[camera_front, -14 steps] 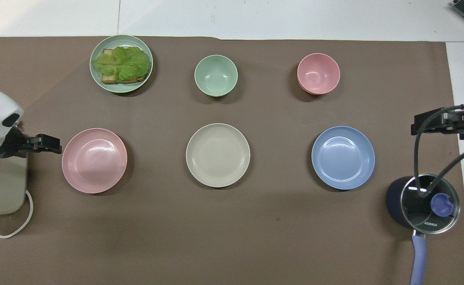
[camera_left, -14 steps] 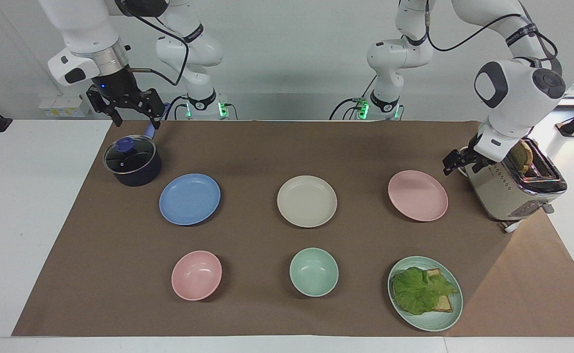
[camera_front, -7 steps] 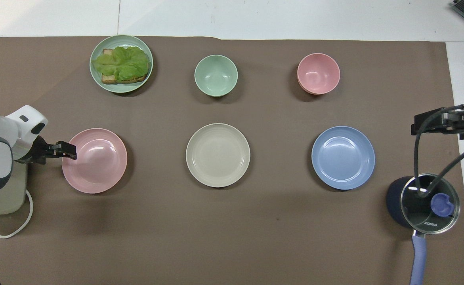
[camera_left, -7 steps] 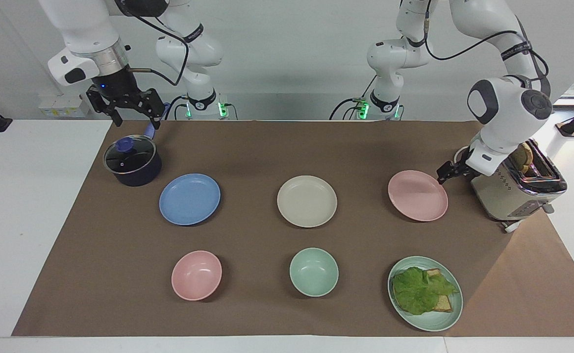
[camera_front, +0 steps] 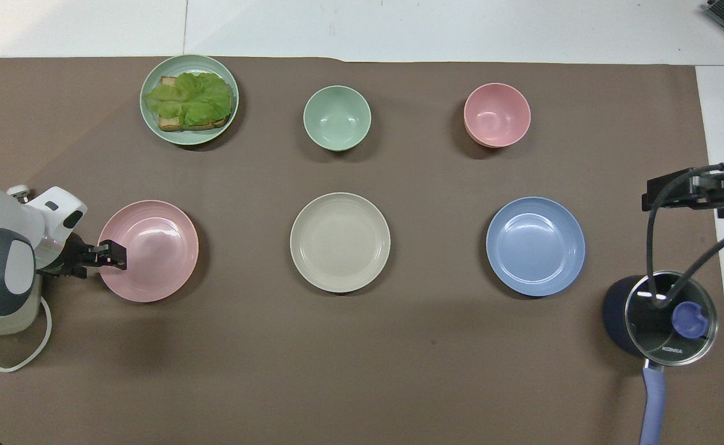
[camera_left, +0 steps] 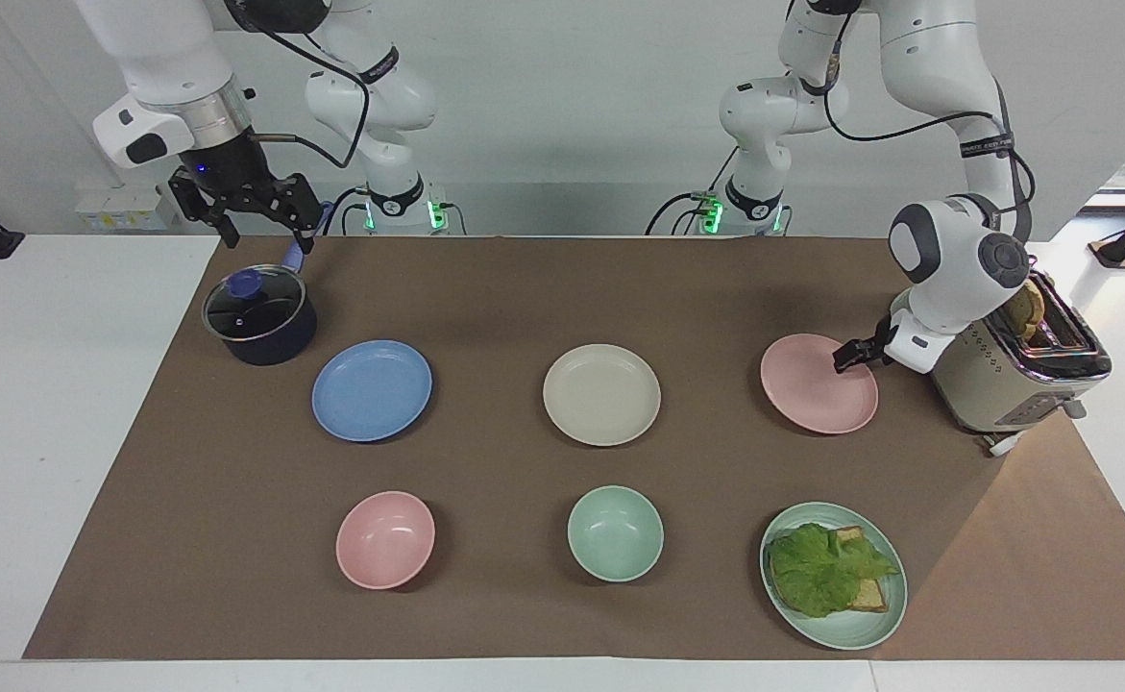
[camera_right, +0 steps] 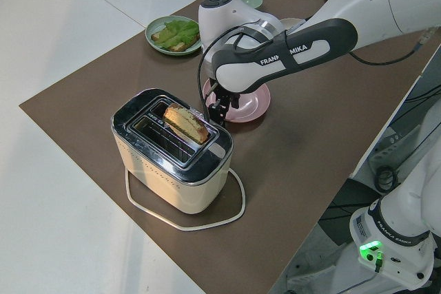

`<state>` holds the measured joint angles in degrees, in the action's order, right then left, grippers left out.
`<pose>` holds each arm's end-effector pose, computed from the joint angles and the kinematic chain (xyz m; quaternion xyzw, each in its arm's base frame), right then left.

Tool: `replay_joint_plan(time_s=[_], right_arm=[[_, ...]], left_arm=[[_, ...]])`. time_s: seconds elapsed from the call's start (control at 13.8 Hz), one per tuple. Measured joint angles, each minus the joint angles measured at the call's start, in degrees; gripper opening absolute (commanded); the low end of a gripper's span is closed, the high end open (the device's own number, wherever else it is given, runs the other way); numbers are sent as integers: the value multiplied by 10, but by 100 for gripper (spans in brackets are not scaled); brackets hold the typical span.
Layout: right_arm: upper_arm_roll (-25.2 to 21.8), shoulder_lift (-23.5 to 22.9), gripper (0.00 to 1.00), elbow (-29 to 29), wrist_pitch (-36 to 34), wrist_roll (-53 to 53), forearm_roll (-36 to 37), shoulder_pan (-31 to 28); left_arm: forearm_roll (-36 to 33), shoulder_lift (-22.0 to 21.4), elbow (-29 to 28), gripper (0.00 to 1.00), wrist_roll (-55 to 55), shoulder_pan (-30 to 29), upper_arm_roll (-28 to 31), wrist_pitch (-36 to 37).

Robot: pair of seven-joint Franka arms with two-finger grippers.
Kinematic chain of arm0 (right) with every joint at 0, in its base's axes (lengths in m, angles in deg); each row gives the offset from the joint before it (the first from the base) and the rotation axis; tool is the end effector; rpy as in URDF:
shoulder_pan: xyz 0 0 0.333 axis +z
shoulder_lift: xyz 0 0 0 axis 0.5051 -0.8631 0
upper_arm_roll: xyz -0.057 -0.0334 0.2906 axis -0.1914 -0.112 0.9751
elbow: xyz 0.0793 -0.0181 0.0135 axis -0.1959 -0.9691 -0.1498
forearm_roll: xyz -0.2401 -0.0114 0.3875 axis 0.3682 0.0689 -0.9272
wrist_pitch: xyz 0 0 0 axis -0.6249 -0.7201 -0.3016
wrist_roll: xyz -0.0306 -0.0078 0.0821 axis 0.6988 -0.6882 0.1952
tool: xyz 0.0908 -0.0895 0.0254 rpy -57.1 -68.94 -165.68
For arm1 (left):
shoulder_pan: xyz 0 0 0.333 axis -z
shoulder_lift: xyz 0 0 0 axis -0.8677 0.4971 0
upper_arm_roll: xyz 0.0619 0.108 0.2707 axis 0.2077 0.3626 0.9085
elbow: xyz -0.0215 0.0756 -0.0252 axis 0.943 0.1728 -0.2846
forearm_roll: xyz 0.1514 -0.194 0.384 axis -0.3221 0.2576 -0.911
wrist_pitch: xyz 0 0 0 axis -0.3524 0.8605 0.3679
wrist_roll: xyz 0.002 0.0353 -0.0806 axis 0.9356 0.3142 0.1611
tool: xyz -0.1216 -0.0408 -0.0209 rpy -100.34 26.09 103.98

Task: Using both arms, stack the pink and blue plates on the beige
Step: 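Reach the left gripper to the rim of the pink plate, then grip the pink plate rim and carry it onto the beige plate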

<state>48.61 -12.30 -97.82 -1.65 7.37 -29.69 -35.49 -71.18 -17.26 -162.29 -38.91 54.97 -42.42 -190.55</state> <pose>0.6108 0.0097 0.6116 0.9984 -0.0560 0.0018 0.0036 0.5642 0.0545 0.2282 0.9918 0.0844 -0.0944 0.0162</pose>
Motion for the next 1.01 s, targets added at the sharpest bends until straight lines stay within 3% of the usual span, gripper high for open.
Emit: replay_joint_plan(time_s=[0.43, 0.72, 1.01], right_arm=[[0, 0, 100, 0, 0, 0, 0, -1], [0, 0, 100, 0, 0, 0, 0, -1], [0, 0, 100, 0, 0, 0, 0, -1]], left_arm=[[2, -3, 8, 0, 68, 3, -5, 27], [6, -11, 49, 0, 73, 3, -7, 98], [55, -17, 145, 0, 132, 24, -16, 236]])
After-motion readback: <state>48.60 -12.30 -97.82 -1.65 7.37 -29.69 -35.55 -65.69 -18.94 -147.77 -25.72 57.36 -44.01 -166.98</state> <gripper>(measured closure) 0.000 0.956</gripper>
